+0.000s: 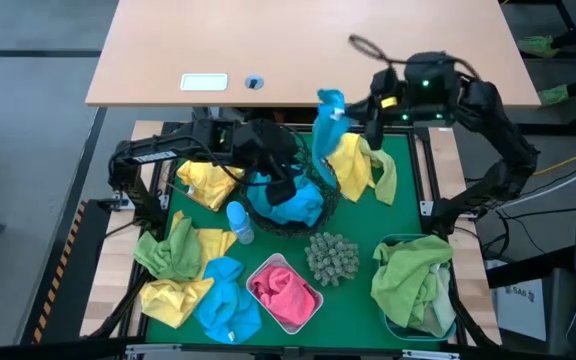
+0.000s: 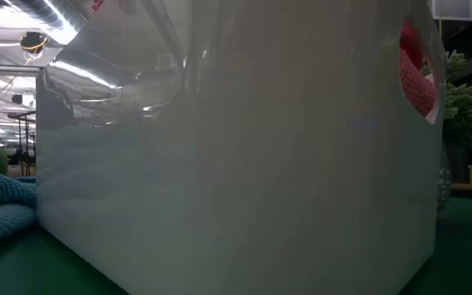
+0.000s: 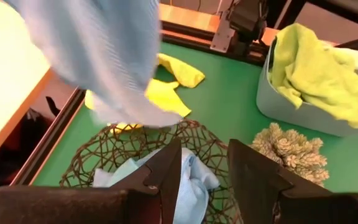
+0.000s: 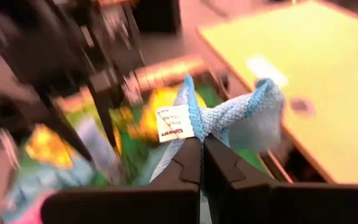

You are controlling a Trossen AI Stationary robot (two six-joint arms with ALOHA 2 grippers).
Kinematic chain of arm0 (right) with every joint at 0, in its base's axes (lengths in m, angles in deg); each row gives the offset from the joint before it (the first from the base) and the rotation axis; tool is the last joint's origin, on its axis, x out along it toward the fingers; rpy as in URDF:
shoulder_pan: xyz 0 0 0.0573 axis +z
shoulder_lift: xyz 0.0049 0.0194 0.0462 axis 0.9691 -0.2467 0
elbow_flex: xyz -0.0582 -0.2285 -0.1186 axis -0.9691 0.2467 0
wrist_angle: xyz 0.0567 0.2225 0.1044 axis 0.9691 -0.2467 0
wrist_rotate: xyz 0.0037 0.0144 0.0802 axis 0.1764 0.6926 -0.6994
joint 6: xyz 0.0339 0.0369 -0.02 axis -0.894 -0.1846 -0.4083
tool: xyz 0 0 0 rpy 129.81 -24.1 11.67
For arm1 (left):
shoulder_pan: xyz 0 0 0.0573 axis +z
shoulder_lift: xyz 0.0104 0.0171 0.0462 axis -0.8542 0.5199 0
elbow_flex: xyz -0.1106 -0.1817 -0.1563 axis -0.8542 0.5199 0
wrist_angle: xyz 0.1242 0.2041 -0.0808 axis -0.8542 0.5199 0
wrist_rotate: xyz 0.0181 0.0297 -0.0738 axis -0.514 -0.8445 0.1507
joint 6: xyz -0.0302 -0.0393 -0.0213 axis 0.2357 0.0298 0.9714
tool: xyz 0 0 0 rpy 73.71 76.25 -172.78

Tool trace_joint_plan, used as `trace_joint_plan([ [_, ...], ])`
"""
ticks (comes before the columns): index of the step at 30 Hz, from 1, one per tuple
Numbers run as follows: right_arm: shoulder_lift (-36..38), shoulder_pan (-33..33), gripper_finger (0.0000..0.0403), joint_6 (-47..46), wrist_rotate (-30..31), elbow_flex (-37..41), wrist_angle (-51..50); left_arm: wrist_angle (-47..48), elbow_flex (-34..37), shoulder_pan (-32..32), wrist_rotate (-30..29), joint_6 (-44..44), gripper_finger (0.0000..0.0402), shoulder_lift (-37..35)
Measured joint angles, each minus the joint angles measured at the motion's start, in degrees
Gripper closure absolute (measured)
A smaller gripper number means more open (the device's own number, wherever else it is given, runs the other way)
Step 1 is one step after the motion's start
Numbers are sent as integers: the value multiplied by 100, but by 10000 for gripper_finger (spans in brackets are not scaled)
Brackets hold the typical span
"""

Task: Sort microfiber towel by color & place in baskets
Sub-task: Put the blue microfiber cloth into the circular wire basket

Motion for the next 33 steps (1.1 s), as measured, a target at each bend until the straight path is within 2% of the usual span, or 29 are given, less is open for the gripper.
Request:
trace_joint_plan([
  [6, -82, 2, 400, -281, -680, -1, 1221, 4, -20, -30, 57, -2, 276, 1],
  [9, -234, 7, 400, -292, -1040, 0, 1301, 31, -20, -25, 209, -4, 276, 2],
  [13, -513, 9, 400, -291, -1213, 3, 851, 280, -19, -61, 521, -2, 276, 2],
  [15, -668, 62, 400, -246, -1195, 3, 517, 473, -19, -98, 645, -2, 276, 2],
  [21, -1154, 330, 400, 55, -621, 211, -156, 1110, -19, -288, 797, -2, 276, 2],
  [33, -1677, 883, 400, 79, -501, 1395, -63, 1845, -17, -941, 796, 7, 276, 2],
])
